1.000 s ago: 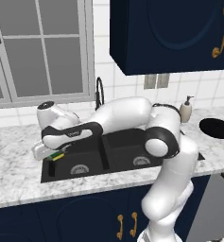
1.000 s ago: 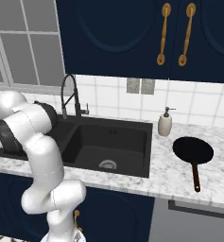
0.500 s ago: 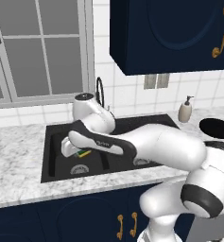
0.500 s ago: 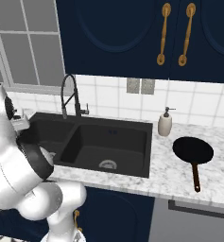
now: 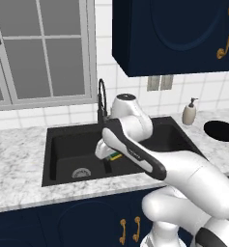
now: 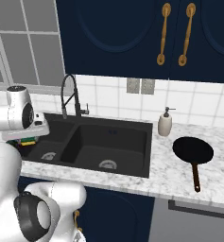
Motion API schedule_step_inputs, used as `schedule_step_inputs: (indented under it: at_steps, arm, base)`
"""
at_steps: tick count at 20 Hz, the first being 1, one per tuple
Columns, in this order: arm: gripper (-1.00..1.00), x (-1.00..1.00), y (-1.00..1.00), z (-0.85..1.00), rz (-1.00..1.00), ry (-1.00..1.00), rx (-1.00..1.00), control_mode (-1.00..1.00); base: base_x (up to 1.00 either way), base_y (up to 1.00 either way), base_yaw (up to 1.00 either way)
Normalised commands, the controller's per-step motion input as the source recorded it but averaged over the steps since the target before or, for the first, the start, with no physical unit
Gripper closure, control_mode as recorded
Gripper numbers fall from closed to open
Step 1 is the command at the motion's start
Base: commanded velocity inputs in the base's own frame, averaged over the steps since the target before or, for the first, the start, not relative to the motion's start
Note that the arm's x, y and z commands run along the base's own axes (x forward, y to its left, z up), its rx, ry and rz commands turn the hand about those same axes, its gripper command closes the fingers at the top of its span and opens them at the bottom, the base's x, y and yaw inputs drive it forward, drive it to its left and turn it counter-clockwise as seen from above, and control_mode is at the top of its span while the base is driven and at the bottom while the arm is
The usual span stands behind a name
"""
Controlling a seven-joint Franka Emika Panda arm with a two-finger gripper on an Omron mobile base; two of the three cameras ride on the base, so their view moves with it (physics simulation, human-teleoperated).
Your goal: Pick the pan and sponge and place them into the sink. Then turn on the water.
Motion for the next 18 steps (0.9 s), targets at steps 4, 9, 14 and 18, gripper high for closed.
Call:
schedule_step_inputs:
  at_steps: [4, 9, 14, 18]
  arm:
    - [1.00, 0.17, -0.98, 0.00, -0.08, 0.16, 0.00, -1.00]
    - [1.00, 0.63, -0.93, -0.14, -0.13, 0.21, 0.00, -1.00]
    - [1.00, 0.83, -0.41, -0.60, -0.09, 0.07, 0.00, -1.00]
    - [1.00, 0.83, -0.12, -0.86, -0.10, 0.00, -0.04, -1.00]
  base:
    - [0.00, 0.00, 0.00]
    - [0.00, 0.00, 0.00]
    - [0.00, 0.00, 0.00]
    - [0.00, 0.00, 0.00]
